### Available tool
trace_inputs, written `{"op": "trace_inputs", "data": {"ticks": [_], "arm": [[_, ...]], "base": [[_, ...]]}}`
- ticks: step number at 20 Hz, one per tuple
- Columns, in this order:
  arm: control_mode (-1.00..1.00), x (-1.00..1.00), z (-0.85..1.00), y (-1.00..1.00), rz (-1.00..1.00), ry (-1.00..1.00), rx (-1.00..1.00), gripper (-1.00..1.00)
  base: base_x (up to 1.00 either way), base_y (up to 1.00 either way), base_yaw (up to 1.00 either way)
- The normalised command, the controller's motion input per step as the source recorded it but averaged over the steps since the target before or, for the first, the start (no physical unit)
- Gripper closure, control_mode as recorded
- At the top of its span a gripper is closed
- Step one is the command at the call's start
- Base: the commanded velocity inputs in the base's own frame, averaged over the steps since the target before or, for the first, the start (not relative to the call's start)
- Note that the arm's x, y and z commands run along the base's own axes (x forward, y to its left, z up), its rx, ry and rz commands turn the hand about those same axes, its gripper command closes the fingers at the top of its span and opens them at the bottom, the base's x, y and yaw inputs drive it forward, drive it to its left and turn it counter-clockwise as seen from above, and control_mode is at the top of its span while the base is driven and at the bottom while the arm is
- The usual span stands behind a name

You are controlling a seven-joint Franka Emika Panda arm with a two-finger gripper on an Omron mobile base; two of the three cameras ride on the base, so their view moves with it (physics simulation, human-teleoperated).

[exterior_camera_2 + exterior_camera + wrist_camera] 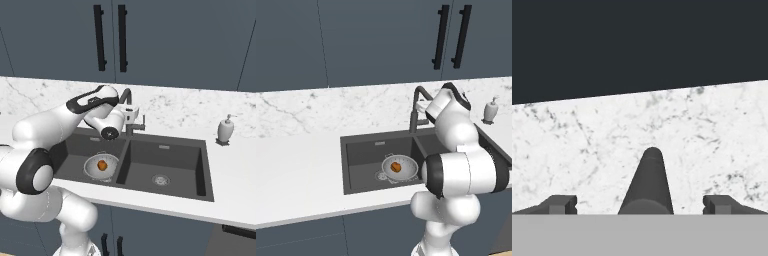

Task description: Put the colander in the sink, put the peach in the colander, and turn on the sink faucet and pour water over the colander.

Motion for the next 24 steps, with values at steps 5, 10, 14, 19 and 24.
{"op": "trace_inputs", "data": {"ticks": [5,10,14,19,24], "arm": [[-1.0,0.0,0.0,0.01,0.0,0.0,0.0,-1.0],[-1.0,0.0,0.0,0.1,0.0,0.0,0.0,-1.0],[-1.0,0.0,0.0,0.13,0.0,0.0,0.0,-1.0],[-1.0,0.0,0.0,0.14,0.0,0.0,0.0,-1.0],[-1.0,0.0,0.0,0.17,0.0,0.0,-0.01,-1.0]], "base": [[0.0,0.0,0.0],[0.0,0.0,0.0],[0.0,0.0,0.0],[0.0,0.0,0.0],[0.0,0.0,0.0]]}}
